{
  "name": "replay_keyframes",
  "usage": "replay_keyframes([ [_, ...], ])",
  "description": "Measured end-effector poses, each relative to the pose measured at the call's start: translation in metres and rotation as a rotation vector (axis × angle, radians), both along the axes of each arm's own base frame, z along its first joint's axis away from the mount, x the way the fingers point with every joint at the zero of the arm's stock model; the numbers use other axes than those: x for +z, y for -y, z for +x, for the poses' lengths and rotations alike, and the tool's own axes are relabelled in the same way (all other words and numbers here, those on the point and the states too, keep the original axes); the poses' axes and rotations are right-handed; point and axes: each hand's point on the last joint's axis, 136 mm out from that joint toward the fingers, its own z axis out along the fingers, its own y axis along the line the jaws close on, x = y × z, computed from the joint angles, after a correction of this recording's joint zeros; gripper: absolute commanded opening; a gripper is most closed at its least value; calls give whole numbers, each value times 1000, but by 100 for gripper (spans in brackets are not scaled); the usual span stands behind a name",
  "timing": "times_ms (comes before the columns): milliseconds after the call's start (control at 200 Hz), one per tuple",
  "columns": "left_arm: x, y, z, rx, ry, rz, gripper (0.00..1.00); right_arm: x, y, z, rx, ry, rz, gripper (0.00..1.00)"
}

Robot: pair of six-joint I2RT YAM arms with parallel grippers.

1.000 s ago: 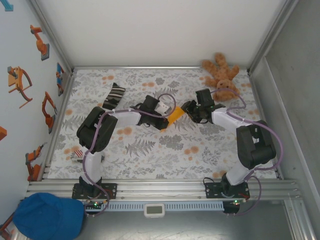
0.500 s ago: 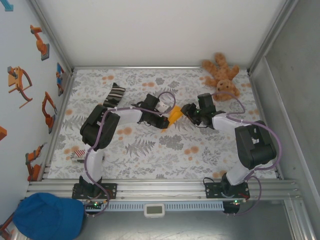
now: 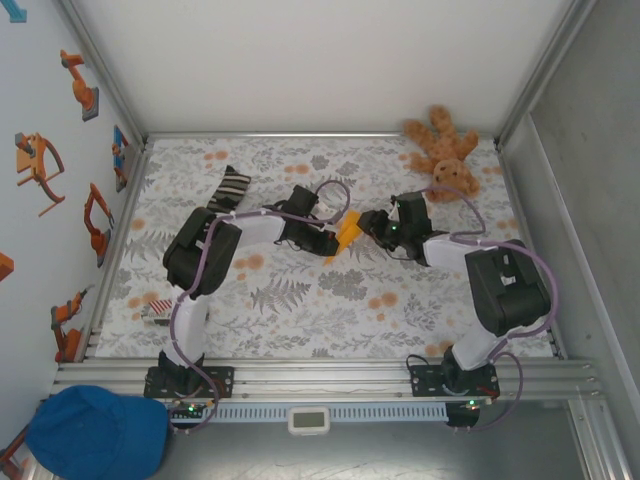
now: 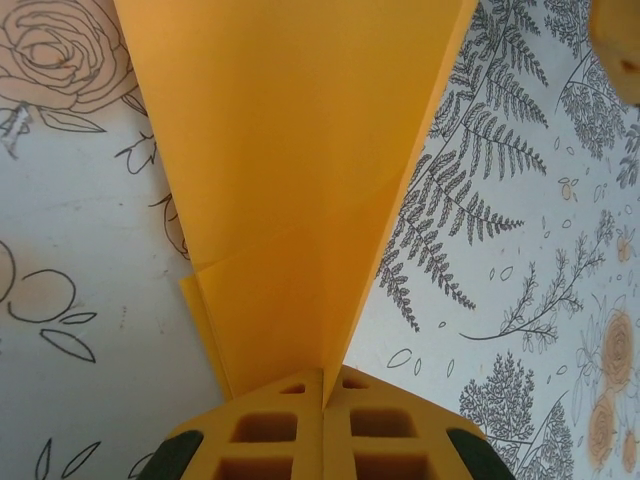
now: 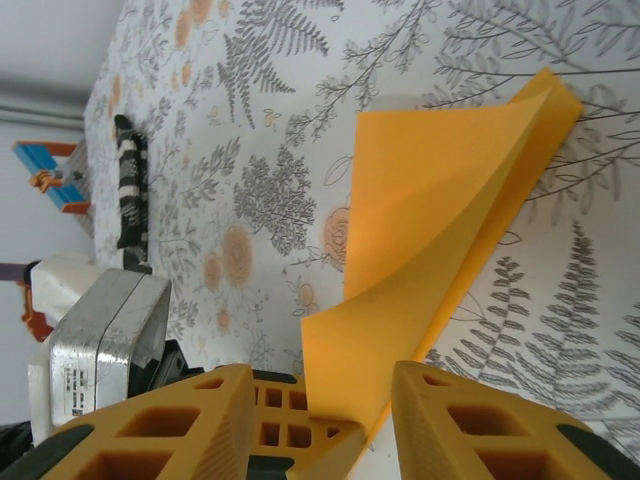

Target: Fold a paper plane with a square sheet of paper (pick it up from the middle)

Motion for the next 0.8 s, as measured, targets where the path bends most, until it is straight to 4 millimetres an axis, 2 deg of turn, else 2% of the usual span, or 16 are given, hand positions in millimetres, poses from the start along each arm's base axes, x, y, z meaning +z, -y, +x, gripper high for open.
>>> replay_keyframes([
  [230,0,-1,1,19,-58,-11,6,-9,-14,-1,62,16,40,25],
  [356,-1,-2,1,27,-79,-15,6,-24,-26,-8,104,-6,44,22],
  [526,-1,-2,1,33,-95,-18,8,-41,-37,-12,140,-39,47,22],
  [801,-1,-2,1,38,-105,-20,11,-44,-42,-9,158,-39,60,21],
])
